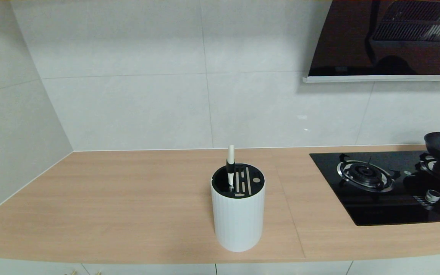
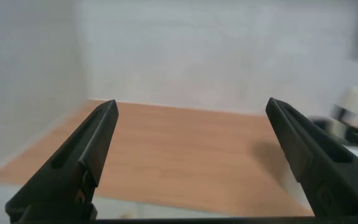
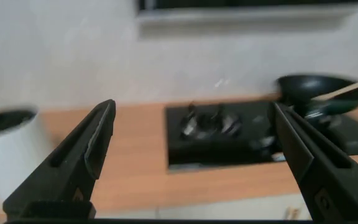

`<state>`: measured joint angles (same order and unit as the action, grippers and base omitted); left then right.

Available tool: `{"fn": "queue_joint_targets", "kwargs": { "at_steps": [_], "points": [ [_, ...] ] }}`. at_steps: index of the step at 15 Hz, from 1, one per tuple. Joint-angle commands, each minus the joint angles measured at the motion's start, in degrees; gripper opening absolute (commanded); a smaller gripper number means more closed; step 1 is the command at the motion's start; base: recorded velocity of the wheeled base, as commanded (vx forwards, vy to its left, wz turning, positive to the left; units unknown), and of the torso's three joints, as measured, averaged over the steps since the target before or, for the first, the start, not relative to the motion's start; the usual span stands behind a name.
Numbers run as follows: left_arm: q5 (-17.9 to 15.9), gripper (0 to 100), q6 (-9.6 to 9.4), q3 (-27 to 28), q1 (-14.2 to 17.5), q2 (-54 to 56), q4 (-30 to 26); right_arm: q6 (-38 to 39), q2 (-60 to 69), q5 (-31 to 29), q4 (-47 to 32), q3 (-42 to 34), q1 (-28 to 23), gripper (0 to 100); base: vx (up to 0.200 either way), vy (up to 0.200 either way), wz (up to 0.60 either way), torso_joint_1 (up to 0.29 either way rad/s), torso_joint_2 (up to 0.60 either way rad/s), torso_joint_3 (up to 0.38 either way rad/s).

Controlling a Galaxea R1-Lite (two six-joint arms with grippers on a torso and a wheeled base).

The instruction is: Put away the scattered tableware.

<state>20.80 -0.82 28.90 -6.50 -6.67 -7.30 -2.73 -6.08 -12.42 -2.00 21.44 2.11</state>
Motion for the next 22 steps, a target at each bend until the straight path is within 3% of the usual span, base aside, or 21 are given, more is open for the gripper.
{"fn": "queue_joint_targets", "kwargs": {
  "at_steps": [1, 2, 3, 5, 8, 11, 13, 16, 17, 20, 22],
  "points": [
    [-1.20, 100, -0.41, -1.75, 5.79, 4.65, -0.61, -0.17, 4.06, -0.85, -0.64, -1.40, -3.08, 100, 0.000, 0.000, 0.00, 0.000, 0.00, 0.000],
    [-3.39, 100, -0.94, -4.47, 6.50, 6.67, -1.93, 0.09, 4.06, -2.17, -0.46, -1.76, -2.99, 100, 0.000, 0.000, 0.00, 0.000, 0.00, 0.000],
    [-2.78, 100, -0.77, -7.72, 6.50, 6.67, -1.93, 0.18, 4.24, -2.17, -0.46, -2.37, -2.99, 100, 0.000, 0.000, 0.00, 0.000, 0.00, 0.000],
    [-3.92, 100, 1.26, -16.07, 6.50, 6.67, -1.84, 0.01, 4.85, -0.94, -0.37, -7.82, -2.81, 100, 0.000, 0.000, 0.00, 0.000, 0.00, 0.000],
    [-12.71, 100, 2.40, -22.14, 6.50, 6.67, -0.70, 0.18, 6.08, 5.92, 1.91, -14.59, -2.28, 100, 0.000, 0.000, 0.00, 0.000, 0.00, 0.000],
    [-18.69, 100, 1.08, -24.51, 6.50, 6.67, 0.18, -0.17, 6.08, 10.22, 5.16, -21.44, -2.28, 100, 0.000, 0.000, 0.00, 0.000, 0.00, 0.000],
    [-19.22, 100, 0.38, -24.77, 6.50, 6.67, 0.36, 1.06, 6.08, 11.28, 4.37, -21.44, -2.28, 100, 0.000, 0.000, 0.00, 0.000, 0.00, 0.000],
    [-19.22, 100, -1.20, -28.90, 6.50, 6.67, 7.65, 1.15, 6.00, 11.46, 1.91, -21.44, -2.28, 100, 0.000, 0.000, 0.00, 0.000, 0.00, 0.000],
    [-19.22, 100, 0.20, -28.90, 6.50, 6.58, 7.13, 1.24, 6.00, 11.46, 2.00, -21.44, -2.28, 100, 0.000, 0.000, 0.00, 0.000, 0.00, 0.000],
    [-19.30, 100, 0.38, -28.90, 6.50, 6.58, 7.21, 1.32, 6.00, 12.25, 2.00, -21.44, -2.28, 100, 0.000, 0.000, 0.00, 0.000, 0.00, 0.000],
    [-19.30, 100, -2.26, -28.90, 6.59, 6.67, 6.95, 1.50, 6.00, 12.60, 2.09, -21.44, -2.28, 100, 0.000, 0.000, 0.00, 0.000, 0.00, 0.000]
  ]
}}
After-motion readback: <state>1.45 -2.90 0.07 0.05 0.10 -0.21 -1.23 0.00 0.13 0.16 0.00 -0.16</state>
